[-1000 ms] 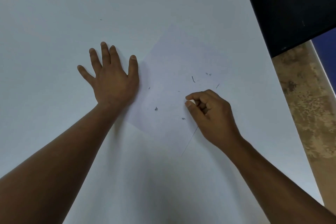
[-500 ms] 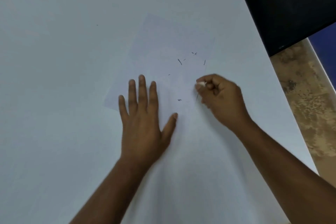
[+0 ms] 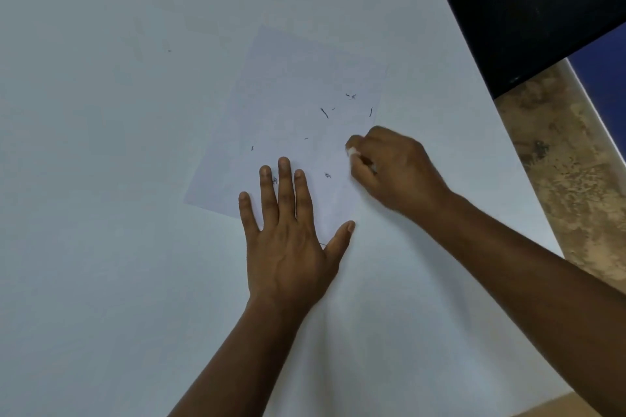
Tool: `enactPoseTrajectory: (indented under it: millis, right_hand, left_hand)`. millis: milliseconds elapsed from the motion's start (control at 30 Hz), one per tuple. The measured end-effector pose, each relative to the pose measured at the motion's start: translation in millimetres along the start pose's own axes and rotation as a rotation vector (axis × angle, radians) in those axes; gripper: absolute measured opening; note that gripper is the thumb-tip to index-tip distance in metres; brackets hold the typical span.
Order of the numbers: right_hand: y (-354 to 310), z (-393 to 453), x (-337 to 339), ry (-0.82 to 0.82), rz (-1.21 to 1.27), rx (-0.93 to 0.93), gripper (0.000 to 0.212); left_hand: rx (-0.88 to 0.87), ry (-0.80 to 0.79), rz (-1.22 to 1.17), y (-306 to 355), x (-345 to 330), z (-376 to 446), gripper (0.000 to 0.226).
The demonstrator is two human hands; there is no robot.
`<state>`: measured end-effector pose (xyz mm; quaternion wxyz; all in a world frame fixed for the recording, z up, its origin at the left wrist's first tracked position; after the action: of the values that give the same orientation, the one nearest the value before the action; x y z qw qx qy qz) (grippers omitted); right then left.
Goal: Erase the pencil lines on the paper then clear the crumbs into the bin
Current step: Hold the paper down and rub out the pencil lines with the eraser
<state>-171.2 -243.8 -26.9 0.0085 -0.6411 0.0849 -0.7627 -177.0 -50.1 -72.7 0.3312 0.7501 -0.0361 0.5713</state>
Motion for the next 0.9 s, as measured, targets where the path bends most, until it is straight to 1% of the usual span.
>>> enactPoseTrajectory:
  millis: [67, 167, 233, 267, 333, 433, 500, 600, 667, 733, 767, 833, 900]
  right_hand:
    - [6, 5, 0, 0.006, 0.028, -0.023, 0.013]
    - [-7, -10, 1, -0.055, 0.114, 0.133, 0.015]
    - [-14, -17, 0, -0.099, 0.087, 0.232, 0.018]
    - [-12, -14, -2, -0.09, 0.048, 0.26, 0.017]
    - [3, 4, -5, -0.028, -0.024, 0.232, 0.012]
    - [29, 34, 0, 0.046, -0.069, 0.063, 0.017]
    - [31, 35, 5, 0.046, -0.032, 0.062, 0.016]
    - [8, 7, 13, -0.03, 0.073, 0.21, 0.013]
    - [-12, -18, 11, -0.109, 0.112, 0.339, 0.017]
    - [-17, -25, 4, -0.154, 0.073, 0.406, 0.023]
    - [-13, -20, 1, -0.133, 0.037, 0.417, 0.024]
    - [2, 1, -2, -0.036, -0.029, 0.365, 0.018]
    - [21, 25, 3, 0.04, -0.075, 0.235, 0.016]
  left_hand:
    - [0.009, -0.003, -0.004, 0, 0, 0, 0.096]
    - [0.005, 0.004, -0.008, 0, -1, 0, 0.097]
    - [-0.006, 0.011, -0.004, 0, -1, 0, 0.097]
    - [-0.011, 0.013, 0.002, -1, -1, 0, 0.097]
    - [-0.011, 0.012, 0.013, 0, -1, 0, 0.096]
    - [-0.008, 0.013, 0.008, 1, 0, 0, 0.094]
    - [-0.005, 0.017, 0.003, 1, 0, 0, 0.093]
    - [-0.011, 0.042, 0.001, 0, -1, 0, 0.085]
    - [-0.008, 0.053, 0.01, -1, -2, -1, 0.081]
    - [-0.012, 0.057, 0.019, -1, -4, -1, 0.079]
    - [-0.013, 0.056, 0.019, -1, -4, -1, 0.079]
    - [-0.008, 0.049, 0.02, -1, -4, 0, 0.079]
    - [0.001, 0.048, 0.02, 0, -3, 0, 0.079]
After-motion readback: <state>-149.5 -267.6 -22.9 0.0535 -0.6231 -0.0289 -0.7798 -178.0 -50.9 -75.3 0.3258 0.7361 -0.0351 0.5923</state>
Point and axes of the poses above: each hand's wrist, its own z-axis towards the middle knuckle, its own x-axis out of the back of the hand, y = z × x, the point moved 1 cm from there along z, towards the middle knuckle, and after that the axes turned 14 degrees about -z, right-handed, at the moved point
